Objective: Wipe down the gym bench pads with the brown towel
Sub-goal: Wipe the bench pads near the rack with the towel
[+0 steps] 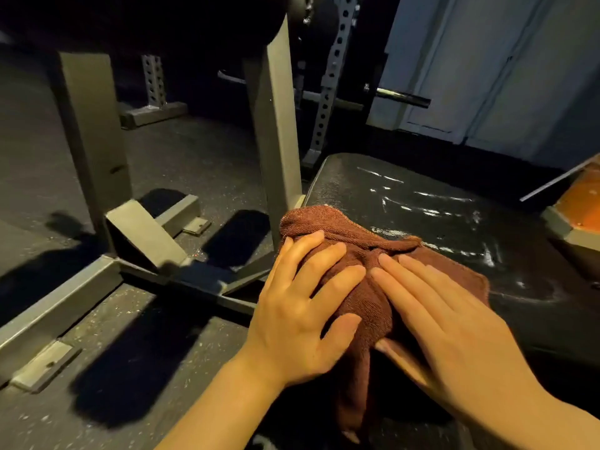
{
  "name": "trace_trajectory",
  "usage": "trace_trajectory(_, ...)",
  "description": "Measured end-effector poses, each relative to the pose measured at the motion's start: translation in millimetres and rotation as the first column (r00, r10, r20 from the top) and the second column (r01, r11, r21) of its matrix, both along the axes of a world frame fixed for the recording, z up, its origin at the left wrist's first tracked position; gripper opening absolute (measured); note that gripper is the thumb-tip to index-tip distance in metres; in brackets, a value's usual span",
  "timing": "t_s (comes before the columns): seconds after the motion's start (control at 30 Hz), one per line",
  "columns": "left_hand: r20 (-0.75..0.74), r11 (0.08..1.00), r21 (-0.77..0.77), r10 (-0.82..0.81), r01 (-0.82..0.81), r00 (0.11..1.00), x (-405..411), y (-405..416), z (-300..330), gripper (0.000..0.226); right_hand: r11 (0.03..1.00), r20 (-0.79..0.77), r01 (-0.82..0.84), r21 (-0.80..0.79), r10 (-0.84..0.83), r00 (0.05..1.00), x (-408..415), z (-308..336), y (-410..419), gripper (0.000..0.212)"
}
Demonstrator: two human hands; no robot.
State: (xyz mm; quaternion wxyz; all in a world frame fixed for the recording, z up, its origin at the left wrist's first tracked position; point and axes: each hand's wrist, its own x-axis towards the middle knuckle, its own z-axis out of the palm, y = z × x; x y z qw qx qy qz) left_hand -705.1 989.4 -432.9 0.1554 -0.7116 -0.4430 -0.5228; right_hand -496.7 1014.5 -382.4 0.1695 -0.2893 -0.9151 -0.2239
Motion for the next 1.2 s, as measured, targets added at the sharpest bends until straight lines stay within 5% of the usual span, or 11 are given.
trace_trajectory(0.13,0.147,1.000,-0.012,0.008,-0.006,0.989,12,2,11,0.030,0.996,0.053,0.051,-0.079,-0.047,0.998,-7,8,-8,0.069)
trace_trajectory(0.53,0.179,0.990,-0.028,-0.134,0.141,0.975,1,20,17,0.022,0.980,0.011,0.039,-0.196,-0.038,0.999,-16,19,-19,0.068)
trace_trajectory(0.8,0.079,0.905,-0.295,-0.295,0.305,0.952,-36,53,52,0.017,0.883,0.017,0.089,-0.460,-0.091,0.996,-37,35,1,0.065)
trace_trajectory(0.97,0.013,0.833,-0.475,-0.315,0.283,0.949,-44,66,72,0.008,0.875,0.008,0.111,-0.470,-0.122,0.993,-48,39,6,0.075)
trace_trajectory(1.2,-0.077,0.863,-0.490,-0.181,0.121,0.980,-29,33,70,0.025,0.917,-0.006,0.084,-0.389,-0.094,0.996,-33,35,-4,0.074)
